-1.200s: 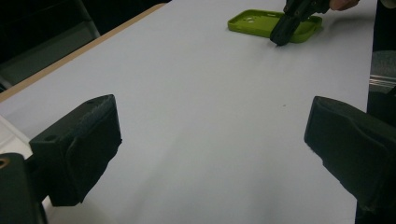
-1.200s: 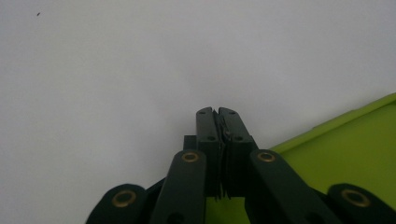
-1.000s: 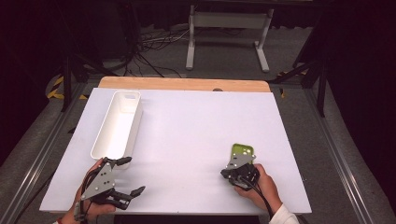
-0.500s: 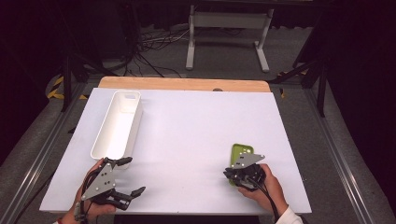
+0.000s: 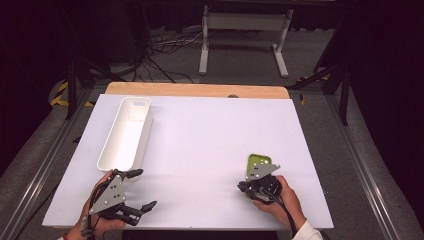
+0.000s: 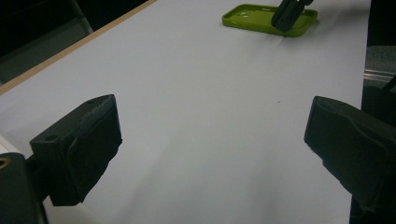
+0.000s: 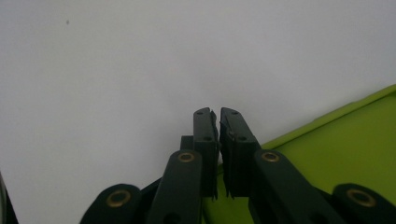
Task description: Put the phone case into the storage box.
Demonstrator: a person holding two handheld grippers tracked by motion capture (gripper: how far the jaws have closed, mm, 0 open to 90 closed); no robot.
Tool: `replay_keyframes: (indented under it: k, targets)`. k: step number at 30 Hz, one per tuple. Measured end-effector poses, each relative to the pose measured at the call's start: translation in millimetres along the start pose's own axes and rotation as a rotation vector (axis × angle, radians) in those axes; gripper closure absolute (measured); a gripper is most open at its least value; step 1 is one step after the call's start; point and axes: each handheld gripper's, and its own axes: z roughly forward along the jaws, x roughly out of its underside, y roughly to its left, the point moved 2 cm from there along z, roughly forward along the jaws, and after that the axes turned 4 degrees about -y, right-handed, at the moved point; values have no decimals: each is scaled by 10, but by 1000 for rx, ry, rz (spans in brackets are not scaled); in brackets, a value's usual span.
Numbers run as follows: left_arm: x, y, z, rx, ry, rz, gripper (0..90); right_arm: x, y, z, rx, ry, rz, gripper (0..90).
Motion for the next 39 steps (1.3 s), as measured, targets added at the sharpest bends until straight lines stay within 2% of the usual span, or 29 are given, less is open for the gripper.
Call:
replay_keyframes:
  k: [2,11,14,18,22,25,29,31,33,35,38,39]
  targets:
    - [2,1,0,-1,2,1,45,36,5,6,-22,8,5,869]
    - [2,-5,-1,-2,4,1,45,138,16,-86,-7,45,-7,864]
    - [3,-7,4,5,12,0,45,156,-3,-142,-8,26,7,855]
    - [4,-4,4,4,7,-1,45,140,-80,-263,29,-13,35,821]
    - [1,-11,4,2,5,-2,45,110,-245,-388,97,-60,100,766]
    - [-6,-15,-1,9,9,8,45,99,-399,-425,144,-65,161,709]
    - [-6,-18,-6,9,12,12,45,111,-615,-406,187,-20,240,586]
    - [-4,-19,-4,8,10,7,45,116,-653,-391,191,-4,249,568]
    - [-4,-19,-1,13,9,6,45,120,-750,-364,205,16,289,489]
    - [-5,-22,4,15,11,8,46,109,-835,-331,221,64,320,372]
    - [-5,-31,10,18,19,14,46,77,-932,-311,245,96,367,305]
    - [-8,-34,10,23,20,17,46,67,-978,-304,236,113,392,285]
